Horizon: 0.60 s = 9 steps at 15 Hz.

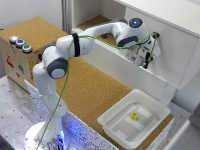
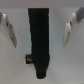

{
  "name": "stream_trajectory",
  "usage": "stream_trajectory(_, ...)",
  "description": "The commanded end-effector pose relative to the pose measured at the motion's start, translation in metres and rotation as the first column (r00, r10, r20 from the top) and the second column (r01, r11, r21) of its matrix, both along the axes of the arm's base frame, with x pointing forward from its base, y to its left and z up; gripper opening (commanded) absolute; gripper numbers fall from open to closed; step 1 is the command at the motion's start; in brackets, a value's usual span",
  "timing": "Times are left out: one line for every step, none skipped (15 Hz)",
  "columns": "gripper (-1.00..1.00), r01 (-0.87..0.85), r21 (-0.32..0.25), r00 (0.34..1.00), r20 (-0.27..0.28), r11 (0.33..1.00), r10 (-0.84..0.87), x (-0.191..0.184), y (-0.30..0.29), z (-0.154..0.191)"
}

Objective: Move the door all the way to the left

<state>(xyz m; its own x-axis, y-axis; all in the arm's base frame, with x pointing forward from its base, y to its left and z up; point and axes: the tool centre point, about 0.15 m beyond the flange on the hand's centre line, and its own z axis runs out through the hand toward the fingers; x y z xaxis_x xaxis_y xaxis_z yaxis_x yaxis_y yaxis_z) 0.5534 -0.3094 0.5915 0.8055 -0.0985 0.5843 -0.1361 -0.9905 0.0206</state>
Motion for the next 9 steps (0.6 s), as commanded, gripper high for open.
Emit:
stream_trajectory(-1.0, -0.088, 0.078, 0.995, -0.047, 0.993, 0.092, 0.013, -0.009, 0.005)
stream_trajectory(-1.0, -0.086, 0.075, 0.995, -0.052, 0.993, 0.09, 0.013, -0.006, 0.004)
stream_trajectory(-1.0, -0.083, 0.069, 0.995, -0.057, 0.994, 0.087, 0.014, -0.004, 0.002)
stream_trajectory(-1.0, -0.075, 0.068, 0.995, -0.059, 0.995, 0.08, 0.015, -0.002, 0.001)
stream_trajectory(-1.0, -0.068, 0.065, 0.995, -0.063, 0.996, 0.072, 0.015, 0.0, 0.0)
stream_trajectory(-1.0, -0.063, 0.065, 0.995, -0.068, 0.996, 0.067, 0.015, 0.003, -0.001)
stream_trajectory(-1.0, -0.06, 0.064, 0.995, -0.074, 0.996, 0.065, 0.015, 0.007, -0.003)
stream_trajectory(-1.0, -0.059, 0.063, 0.995, -0.078, 0.996, 0.064, 0.015, 0.011, -0.004)
stream_trajectory(-1.0, -0.058, 0.06, 0.995, -0.082, 0.996, 0.063, 0.015, 0.016, -0.005)
